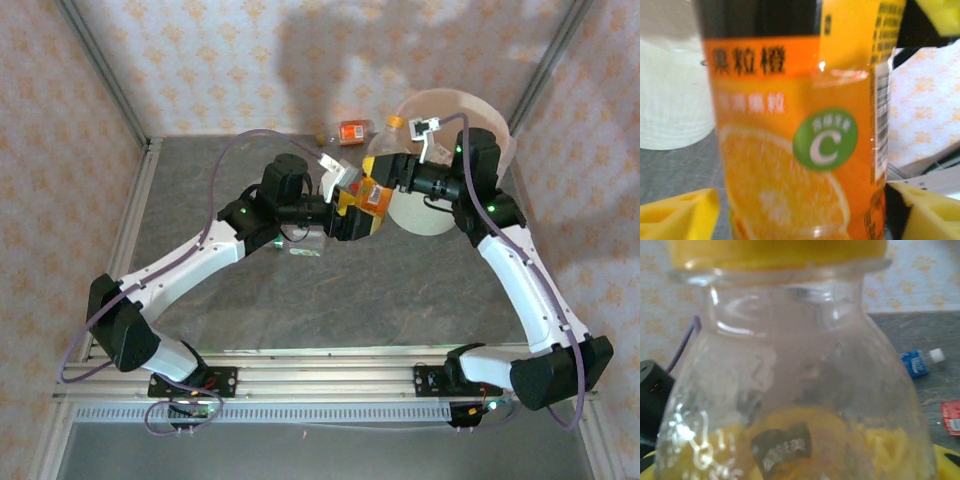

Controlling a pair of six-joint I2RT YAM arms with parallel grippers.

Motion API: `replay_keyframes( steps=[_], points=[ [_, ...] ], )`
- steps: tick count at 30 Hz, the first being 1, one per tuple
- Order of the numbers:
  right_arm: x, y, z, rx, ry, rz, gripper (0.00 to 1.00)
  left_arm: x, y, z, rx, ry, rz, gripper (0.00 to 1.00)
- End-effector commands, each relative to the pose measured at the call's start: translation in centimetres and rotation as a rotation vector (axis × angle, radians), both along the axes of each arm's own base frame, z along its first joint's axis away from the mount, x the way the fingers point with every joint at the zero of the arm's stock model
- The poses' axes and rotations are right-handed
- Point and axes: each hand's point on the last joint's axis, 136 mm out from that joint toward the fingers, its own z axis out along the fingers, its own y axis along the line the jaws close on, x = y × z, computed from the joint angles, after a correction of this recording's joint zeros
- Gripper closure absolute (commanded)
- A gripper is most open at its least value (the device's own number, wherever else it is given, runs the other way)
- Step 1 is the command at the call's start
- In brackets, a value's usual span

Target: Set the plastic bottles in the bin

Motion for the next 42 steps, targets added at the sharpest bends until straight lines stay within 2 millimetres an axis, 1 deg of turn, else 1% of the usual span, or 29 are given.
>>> replay_keyframes(
  steps=[1,2,5,7,9,13,15,19,22,25,27,29,30,31,34,37,40,42],
  points=[
    [1.5,-1.8,1.5,-0.042,-0.056,-0.142,0.53,0.5,1.5,1.1,0.012,-0.052,0.098,0.05],
    [2.0,-2.3,1.6,-0.054,-0.056,-0.186,0.54,0.7,1.9,1.3,0.014,-0.062,0.123,0.01],
    [2.8,-3.6,2.1,-0.081,-0.065,-0.278,0.55,1.1,3.2,1.3,0.027,-0.088,0.191,0.00],
    [3.2,-4.2,2.8,-0.090,-0.090,-0.322,0.56,1.3,4.0,1.2,0.033,-0.097,0.234,0.00],
    [3.8,-5.2,3.6,-0.112,-0.119,-0.391,0.56,1.9,5.2,1.3,0.042,-0.115,0.306,0.00],
    [5.0,-7.4,5.4,-0.164,-0.164,-0.509,0.56,3.6,8.7,0.8,0.088,-0.139,0.526,0.00],
    [5.5,-8.7,6.9,-0.177,-0.193,-0.562,0.56,4.3,10.7,0.3,0.123,-0.143,0.640,0.00],
    [7.0,-11.9,8.7,-0.183,-0.223,-0.687,0.57,5.1,13.8,-0.9,0.184,-0.131,0.801,0.00],
    [8.3,-14.2,9.1,-0.184,-0.220,-0.757,0.57,5.1,15.0,-1.6,0.222,-0.123,0.855,0.00],
    [9.5,-16.0,9.0,-0.207,-0.216,-0.808,0.57,5.0,15.5,-2.2,0.247,-0.116,0.875,0.00],
    [10.6,-17.0,8.7,-0.238,-0.216,-0.844,0.57,5.0,15.8,-2.3,0.253,-0.116,0.886,0.00],
    [11.9,-17.9,7.8,-0.285,-0.206,-0.874,0.57,5.0,16.0,-2.5,0.261,-0.119,0.894,0.00],
    [12.5,-18.1,7.4,-0.306,-0.204,-0.873,0.56,5.0,16.1,-2.5,0.263,-0.121,0.897,0.00],
    [13.3,-18.1,6.6,-0.338,-0.194,-0.861,0.56,5.0,16.2,-2.5,0.265,-0.121,0.904,0.00],
    [15.3,-17.2,3.9,-0.426,-0.151,-0.775,0.55,5.0,16.4,-2.5,0.270,-0.122,0.913,0.00],
    [16.6,-16.4,1.4,-0.474,-0.079,-0.703,0.54,4.9,16.7,-2.6,0.278,-0.120,0.918,0.00],
    [17.0,-15.7,-0.5,-0.493,-0.032,-0.642,0.54,4.5,17.1,-2.8,0.282,-0.116,0.928,0.00],
    [16.9,-15.1,-1.5,-0.495,-0.008,-0.598,0.54,4.2,17.5,-3.2,0.289,-0.114,0.934,0.00]
  ],
)
